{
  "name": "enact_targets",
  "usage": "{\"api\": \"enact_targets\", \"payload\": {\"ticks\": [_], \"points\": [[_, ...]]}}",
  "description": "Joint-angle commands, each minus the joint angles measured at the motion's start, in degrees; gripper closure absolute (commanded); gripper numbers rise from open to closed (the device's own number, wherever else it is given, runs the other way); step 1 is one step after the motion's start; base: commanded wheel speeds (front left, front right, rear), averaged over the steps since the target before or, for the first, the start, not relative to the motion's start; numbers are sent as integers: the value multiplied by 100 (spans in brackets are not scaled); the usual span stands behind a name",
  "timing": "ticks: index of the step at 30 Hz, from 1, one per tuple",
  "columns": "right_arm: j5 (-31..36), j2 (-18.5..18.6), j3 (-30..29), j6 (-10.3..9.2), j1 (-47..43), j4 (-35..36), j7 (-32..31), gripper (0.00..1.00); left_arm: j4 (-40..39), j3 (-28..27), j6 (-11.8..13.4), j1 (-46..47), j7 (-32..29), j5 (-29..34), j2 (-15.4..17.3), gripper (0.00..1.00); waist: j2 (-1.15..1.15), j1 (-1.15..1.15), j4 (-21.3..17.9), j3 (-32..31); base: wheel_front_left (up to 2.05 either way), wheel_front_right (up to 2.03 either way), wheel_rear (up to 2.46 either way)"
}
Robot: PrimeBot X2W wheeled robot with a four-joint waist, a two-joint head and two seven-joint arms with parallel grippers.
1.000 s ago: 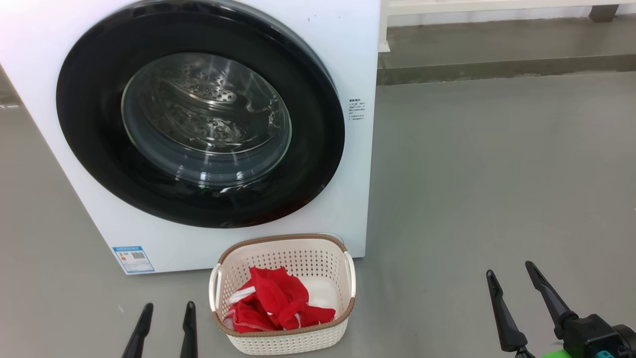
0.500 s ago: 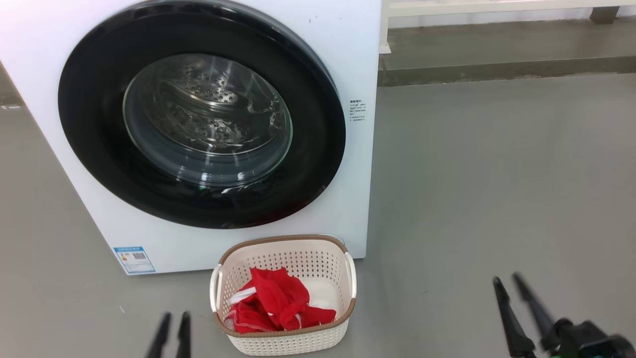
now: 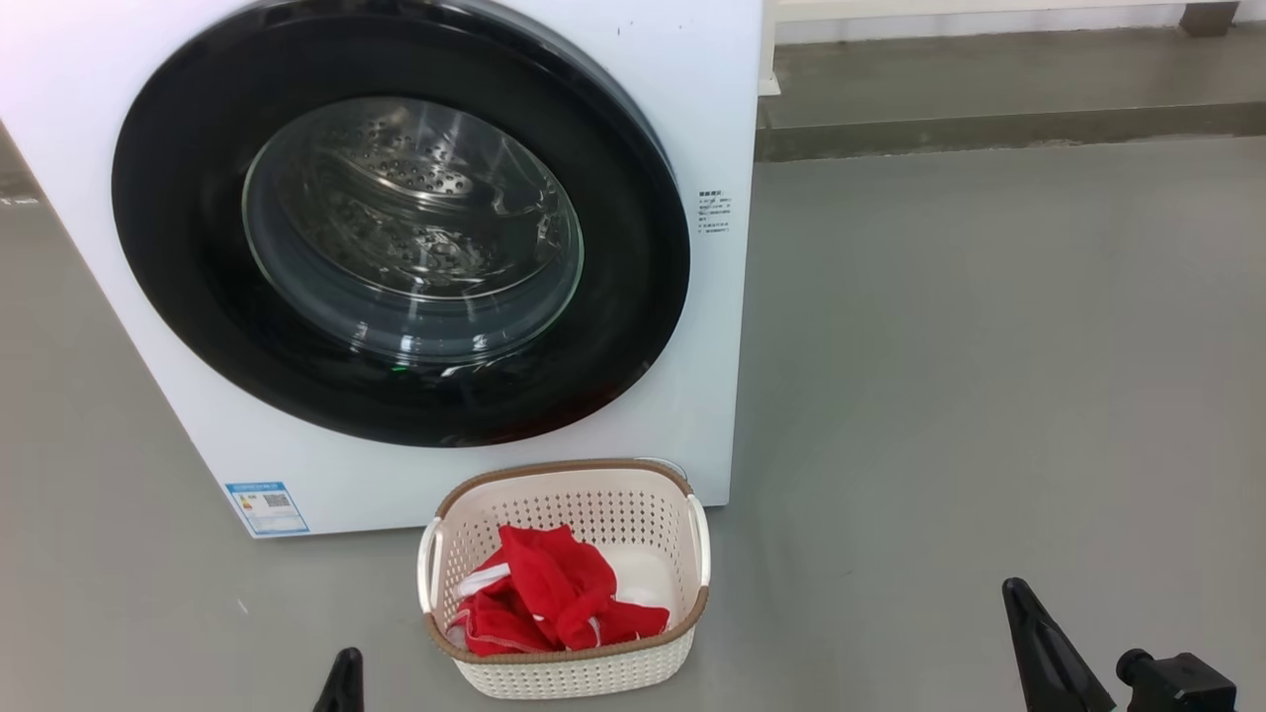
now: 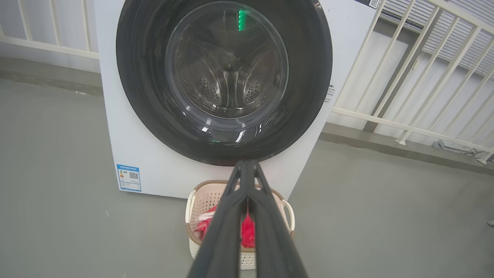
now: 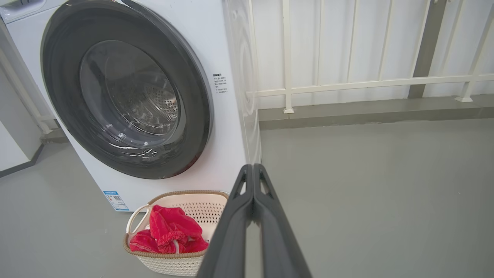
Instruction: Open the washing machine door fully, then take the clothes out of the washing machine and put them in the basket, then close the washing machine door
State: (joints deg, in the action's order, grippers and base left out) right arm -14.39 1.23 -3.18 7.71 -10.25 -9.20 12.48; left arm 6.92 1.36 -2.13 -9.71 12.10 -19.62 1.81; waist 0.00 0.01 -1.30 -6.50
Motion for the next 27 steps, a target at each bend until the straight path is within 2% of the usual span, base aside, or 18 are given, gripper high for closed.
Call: {"api": "enact_targets", "payload": {"ticks": [1,27], "points": [[-168,50,-27,-2,276,127,-21,100,-108,-74,-50,223,-26,-154,29,100,0,-1,2,9,0,0,0],[-1947,78,-99,-7,596,-15,-460,100,80,-237,-164,540,-451,-1816,47,100,0,-1,32,164,0,0,0]]}}
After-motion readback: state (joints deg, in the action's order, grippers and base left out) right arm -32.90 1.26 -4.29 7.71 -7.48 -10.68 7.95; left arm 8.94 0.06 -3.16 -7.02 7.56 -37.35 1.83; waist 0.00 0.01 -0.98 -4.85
